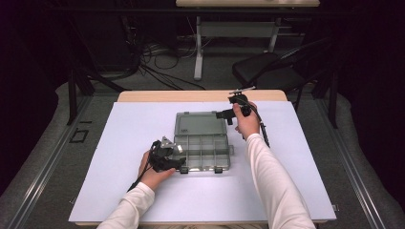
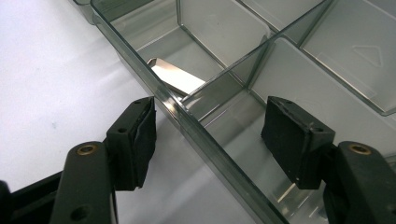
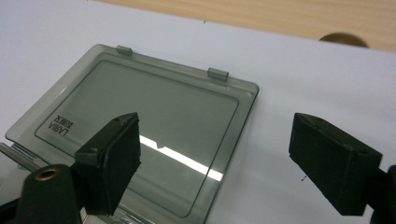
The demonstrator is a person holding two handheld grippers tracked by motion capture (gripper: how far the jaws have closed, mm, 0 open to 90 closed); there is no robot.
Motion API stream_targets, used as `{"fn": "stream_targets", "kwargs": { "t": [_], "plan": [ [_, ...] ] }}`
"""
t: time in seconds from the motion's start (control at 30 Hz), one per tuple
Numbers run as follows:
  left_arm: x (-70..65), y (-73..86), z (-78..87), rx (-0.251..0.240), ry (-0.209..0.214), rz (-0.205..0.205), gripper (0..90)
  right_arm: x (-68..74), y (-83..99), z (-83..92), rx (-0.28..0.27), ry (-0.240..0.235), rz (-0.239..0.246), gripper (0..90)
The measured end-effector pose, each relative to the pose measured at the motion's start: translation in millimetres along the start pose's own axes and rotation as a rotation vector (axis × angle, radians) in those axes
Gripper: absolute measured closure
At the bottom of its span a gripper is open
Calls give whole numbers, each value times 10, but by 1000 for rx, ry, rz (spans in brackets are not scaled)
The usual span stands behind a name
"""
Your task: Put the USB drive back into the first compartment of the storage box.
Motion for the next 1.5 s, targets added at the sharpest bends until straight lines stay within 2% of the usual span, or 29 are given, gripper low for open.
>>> {"fn": "stream_targets", "kwargs": {
  "t": [0.13, 0.17, 0.4, 0.67, 0.7, 0.73, 0.8, 0.87, 1.13, 1.27, 1.5],
  "plan": [
    [1, 0, 1, -2, -2, -3, 352, 22, 80, -125, 19, -17, -16, 164],
    [0, 1, -2, -5, -5, 0, 352, 33, 112, -159, 30, -17, -39, 166],
    [2, 1, -2, -9, -7, -4, 352, 60, 287, -313, 75, -35, -67, 168],
    [4, -1, -3, -8, -7, -3, 353, 116, 393, -367, 101, -49, -73, 172],
    [5, -1, -3, -8, -8, -4, 353, 132, 390, -378, 90, -59, -80, 172],
    [3, -1, -2, -7, -6, -3, 353, 142, 407, -372, 115, -59, -74, 169],
    [3, 1, 1, -2, -4, -4, 353, 181, 410, -378, 114, -70, -72, 163],
    [3, 0, 0, -4, -5, -4, 353, 196, 411, -391, 107, -59, -59, 162],
    [3, -1, -3, -9, -9, -3, 354, 186, 415, -396, 98, -66, -51, 168],
    [0, 1, 2, -3, -5, -4, 354, 181, 424, -380, 117, -51, -63, 181],
    [0, 1, 2, -3, -4, -6, 355, 143, 412, -374, 92, -66, -90, 248]
  ]
}}
Point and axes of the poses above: each handheld gripper's, and its own axes: z roughly backward along the jaws, y roughly out of its underside, x roughly to its left, the point moved 8 cm from there along -z, roughly forward along the jaws, and after that the axes turned 5 degrees about y, right-handed, at the moved point
